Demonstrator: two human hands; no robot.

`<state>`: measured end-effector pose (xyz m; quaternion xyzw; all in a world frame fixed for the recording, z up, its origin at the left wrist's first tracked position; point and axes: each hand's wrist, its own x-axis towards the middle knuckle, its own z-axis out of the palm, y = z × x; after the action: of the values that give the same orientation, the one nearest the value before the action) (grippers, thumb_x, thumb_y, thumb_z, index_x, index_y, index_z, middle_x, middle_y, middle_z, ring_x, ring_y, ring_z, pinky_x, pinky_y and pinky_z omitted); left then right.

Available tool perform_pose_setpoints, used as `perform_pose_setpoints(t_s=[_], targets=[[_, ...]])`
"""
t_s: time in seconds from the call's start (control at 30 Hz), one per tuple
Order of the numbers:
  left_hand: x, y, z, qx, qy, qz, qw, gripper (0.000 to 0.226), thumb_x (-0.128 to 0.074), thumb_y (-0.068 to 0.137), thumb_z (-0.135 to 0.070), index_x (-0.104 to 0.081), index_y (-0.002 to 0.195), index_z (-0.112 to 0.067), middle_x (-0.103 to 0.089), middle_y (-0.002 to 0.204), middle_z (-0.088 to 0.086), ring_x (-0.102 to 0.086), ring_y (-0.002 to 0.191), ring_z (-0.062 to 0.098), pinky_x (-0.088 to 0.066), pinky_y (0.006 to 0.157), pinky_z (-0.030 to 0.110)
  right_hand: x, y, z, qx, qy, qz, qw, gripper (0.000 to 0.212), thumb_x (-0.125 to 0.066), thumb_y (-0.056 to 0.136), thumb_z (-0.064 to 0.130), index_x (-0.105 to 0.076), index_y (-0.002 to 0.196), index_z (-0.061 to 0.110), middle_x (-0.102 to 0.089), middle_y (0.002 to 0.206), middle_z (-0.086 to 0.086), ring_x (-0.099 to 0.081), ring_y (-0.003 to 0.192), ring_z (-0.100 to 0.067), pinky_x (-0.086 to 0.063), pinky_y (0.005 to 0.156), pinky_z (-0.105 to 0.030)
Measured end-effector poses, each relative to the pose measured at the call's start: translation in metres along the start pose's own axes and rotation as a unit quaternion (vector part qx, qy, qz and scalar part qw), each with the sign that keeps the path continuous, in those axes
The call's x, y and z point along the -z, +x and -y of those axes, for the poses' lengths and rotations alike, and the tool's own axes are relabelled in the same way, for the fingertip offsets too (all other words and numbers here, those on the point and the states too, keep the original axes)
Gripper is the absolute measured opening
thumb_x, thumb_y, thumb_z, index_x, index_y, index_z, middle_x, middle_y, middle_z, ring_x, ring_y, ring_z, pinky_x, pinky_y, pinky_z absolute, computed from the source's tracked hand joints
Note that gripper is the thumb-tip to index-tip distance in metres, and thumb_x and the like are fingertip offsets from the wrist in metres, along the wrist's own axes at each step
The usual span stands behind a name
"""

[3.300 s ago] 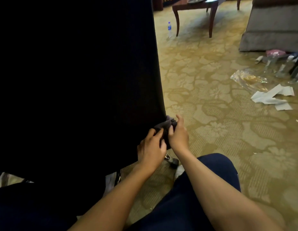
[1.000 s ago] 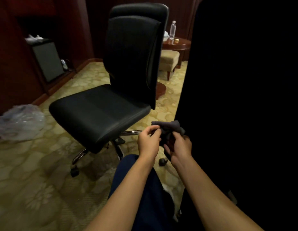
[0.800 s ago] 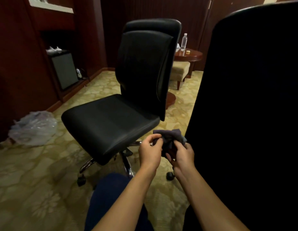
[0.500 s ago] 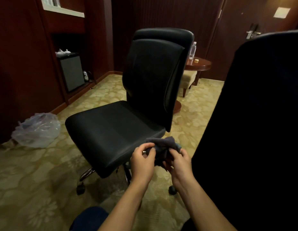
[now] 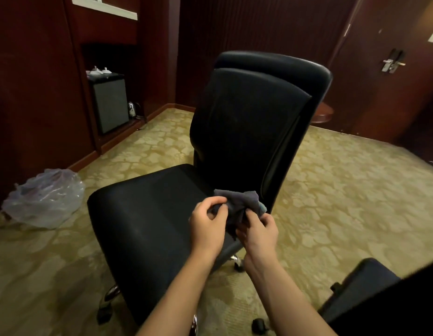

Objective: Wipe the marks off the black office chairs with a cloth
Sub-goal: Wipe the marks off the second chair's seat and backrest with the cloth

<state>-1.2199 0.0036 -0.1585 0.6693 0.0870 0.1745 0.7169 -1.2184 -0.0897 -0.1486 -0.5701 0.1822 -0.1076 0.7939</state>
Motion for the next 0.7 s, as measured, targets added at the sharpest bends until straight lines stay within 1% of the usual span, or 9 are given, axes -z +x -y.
perform_pose_setpoints(t_s=[0.1, 0.17, 0.23, 0.27, 0.33, 0.47, 0.57, 0.63, 0.7], targets=[[-0.002, 0.041, -0.005, -0.012, 0.011, -0.010, 1.000, 0.022, -0.062, 0.082, -0.022, -0.071, 0.095, -0.038, -0.070, 0.098, 0.002, -0.069, 0.087, 0.017, -0.059, 0.080, 0.048, -0.027, 0.029, 0.004, 0.041, -0.053, -0.022, 0.997, 0.022, -0.064, 0.091, 0.012, -0.052, 0.074, 0.019, -0.052, 0.057, -0.001, -0.048, 0.054, -0.014, -0.040, 0.049, -0.030], [0.002, 0.064, -0.012, -0.001, 0.019, -0.016, 1.000, 0.035, -0.059, 0.083, -0.006, -0.070, 0.096, -0.037, -0.069, 0.098, 0.004, -0.068, 0.083, 0.017, -0.059, 0.079, 0.048, -0.044, 0.041, 0.010, 0.073, -0.131, -0.050, 0.987, 0.019, -0.069, 0.083, 0.027, -0.056, 0.068, 0.026, -0.058, 0.071, -0.008, -0.050, 0.062, -0.018, -0.043, 0.058, -0.037], [0.008, 0.083, -0.025, 0.011, 0.024, -0.019, 0.999, 0.043, -0.059, 0.084, -0.005, -0.068, 0.096, -0.045, -0.069, 0.098, 0.004, -0.067, 0.083, 0.019, -0.059, 0.079, 0.049, -0.060, 0.046, 0.023, 0.082, -0.201, -0.056, 0.974, 0.014, -0.069, 0.078, 0.034, -0.059, 0.073, 0.025, -0.063, 0.092, -0.017, -0.056, 0.073, -0.019, -0.050, 0.072, -0.044], [0.012, 0.091, -0.036, 0.016, 0.014, -0.021, 1.000, 0.046, -0.059, 0.086, -0.004, -0.067, 0.096, -0.048, -0.069, 0.100, 0.002, -0.068, 0.086, 0.019, -0.059, 0.080, 0.049, -0.069, 0.048, 0.033, 0.080, -0.212, -0.045, 0.973, 0.014, -0.070, 0.079, 0.033, -0.061, 0.075, 0.023, -0.066, 0.093, -0.015, -0.059, 0.076, -0.019, -0.051, 0.076, -0.046], [0.022, 0.107, -0.063, 0.034, -0.017, -0.029, 0.999, 0.047, -0.059, 0.089, 0.001, -0.066, 0.103, -0.043, -0.069, 0.102, 0.000, -0.069, 0.092, 0.019, -0.059, 0.082, 0.046, -0.092, 0.048, 0.061, 0.075, -0.215, -0.010, 0.974, 0.011, -0.070, 0.082, 0.027, -0.062, 0.076, 0.022, -0.068, 0.080, -0.005, -0.061, 0.075, -0.017, -0.052, 0.076, -0.049], [0.035, 0.133, -0.117, 0.105, -0.037, -0.028, 0.993, 0.047, -0.061, 0.092, -0.001, -0.053, 0.134, -0.021, -0.069, 0.102, 0.003, -0.070, 0.090, 0.017, -0.058, 0.081, 0.035, -0.126, 0.038, 0.111, 0.042, -0.235, 0.011, 0.971, 0.019, -0.065, 0.067, 0.048, -0.060, 0.074, 0.031, -0.063, 0.072, 0.002, -0.060, 0.073, -0.017, -0.052, 0.074, -0.052], [0.043, 0.138, -0.150, 0.136, -0.024, -0.029, 0.990, 0.028, -0.062, 0.092, 0.000, -0.065, 0.119, -0.010, -0.074, 0.098, 0.008, -0.071, 0.087, 0.014, -0.059, 0.081, 0.034, -0.139, 0.027, 0.137, 0.014, -0.249, 0.012, 0.968, 0.022, -0.063, 0.066, 0.051, -0.058, 0.075, 0.032, -0.061, 0.072, 0.004, -0.058, 0.072, -0.016, -0.052, 0.075, -0.053], [0.046, 0.140, -0.167, 0.129, -0.009, -0.027, 0.991, 0.020, -0.063, 0.091, 0.000, -0.069, 0.104, -0.015, -0.074, 0.096, 0.008, -0.072, 0.087, 0.016, -0.059, 0.081, 0.036, -0.148, 0.024, 0.149, 0.007, -0.243, 0.022, 0.970, 0.021, -0.063, 0.069, 0.048, -0.056, 0.077, 0.030, -0.062, 0.074, 0.003, -0.059, 0.073, -0.017, -0.052, 0.074, -0.053], [0.043, 0.151, -0.178, 0.131, 0.002, -0.025, 0.991, 0.023, -0.063, 0.092, -0.003, -0.067, 0.098, -0.024, -0.070, 0.104, 0.006, -0.071, 0.092, 0.018, -0.059, 0.085, 0.037, -0.157, 0.028, 0.159, -0.004, -0.227, 0.019, 0.974, 0.012, -0.064, 0.075, 0.038, -0.056, 0.078, 0.029, -0.064, 0.079, -0.001, -0.063, 0.077, -0.020, -0.054, 0.075, -0.048]])
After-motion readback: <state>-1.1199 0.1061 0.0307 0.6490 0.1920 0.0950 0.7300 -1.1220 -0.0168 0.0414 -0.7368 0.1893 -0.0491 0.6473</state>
